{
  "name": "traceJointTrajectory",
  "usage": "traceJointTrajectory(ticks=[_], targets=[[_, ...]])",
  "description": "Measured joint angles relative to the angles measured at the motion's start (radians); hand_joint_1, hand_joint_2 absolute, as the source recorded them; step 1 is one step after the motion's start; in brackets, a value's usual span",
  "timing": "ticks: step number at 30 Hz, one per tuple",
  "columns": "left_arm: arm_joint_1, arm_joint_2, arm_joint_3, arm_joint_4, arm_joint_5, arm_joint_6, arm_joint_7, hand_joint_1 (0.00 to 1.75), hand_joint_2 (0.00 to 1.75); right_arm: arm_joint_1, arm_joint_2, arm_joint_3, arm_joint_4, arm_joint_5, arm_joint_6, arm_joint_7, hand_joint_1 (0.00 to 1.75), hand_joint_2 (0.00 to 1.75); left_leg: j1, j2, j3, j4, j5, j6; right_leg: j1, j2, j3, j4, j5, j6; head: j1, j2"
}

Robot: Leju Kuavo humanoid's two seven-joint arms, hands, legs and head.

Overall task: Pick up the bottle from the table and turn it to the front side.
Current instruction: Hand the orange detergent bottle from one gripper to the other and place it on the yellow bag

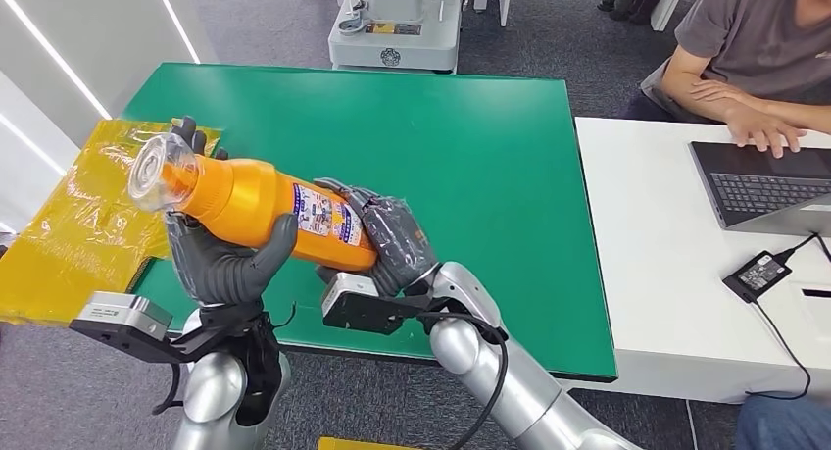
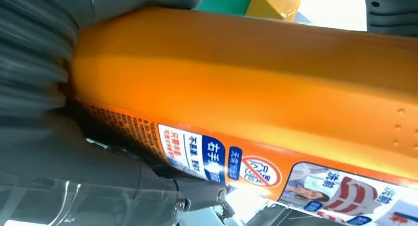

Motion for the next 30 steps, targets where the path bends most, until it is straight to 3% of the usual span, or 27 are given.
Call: traceJointTrajectory(ticks=[12, 13, 16, 17, 30], targets=[[0.018, 0.001, 0.007, -0.009, -0.003, -0.002, 0.0, 0.01, 1.75, 0.011, -0.005, 0.009, 0.0, 0.0, 0.018, -0.004, 1.75, 1.75, 0.0, 0.0, 0.0, 0.0, 0.0, 0.0, 0.0, 0.0, 0.0, 0.0, 0.0, 0.0, 0.0, 0.0], [0.018, 0.001, 0.007, -0.01, -0.003, -0.002, 0.001, 0.37, 1.75, 0.013, -0.005, 0.009, 0.0, 0.0, 0.019, -0.005, 1.75, 1.75, 0.0, 0.0, 0.0, 0.0, 0.0, 0.0, 0.0, 0.0, 0.0, 0.0, 0.0, 0.0, 0.0, 0.0], [0.02, 0.001, 0.007, -0.01, -0.004, -0.004, 0.001, 1.67, 1.75, 0.017, -0.008, 0.01, 0.0, 0.0, 0.02, -0.005, 1.75, 1.75, 0.0, 0.0, 0.0, 0.0, 0.0, 0.0, 0.0, 0.0, 0.0, 0.0, 0.0, 0.0, 0.0, 0.0], [0.02, 0.001, 0.007, -0.01, -0.005, -0.005, 0.001, 1.75, 1.75, 0.018, -0.008, 0.01, 0.0, 0.0, 0.02, -0.005, 1.75, 1.75, 0.0, 0.0, 0.0, 0.0, 0.0, 0.0, 0.0, 0.0, 0.0, 0.0, 0.0, 0.0, 0.0, 0.0], [0.023, 0.001, 0.006, -0.01, -0.015, -0.013, 0.002, 1.75, 1.75, 0.025, -0.011, 0.012, -0.004, 0.002, 0.022, -0.01, 1.75, 1.75, 0.0, 0.0, 0.0, 0.0, 0.0, 0.0, 0.0, 0.0, 0.0, 0.0, 0.0, 0.0, 0.0, 0.0]])
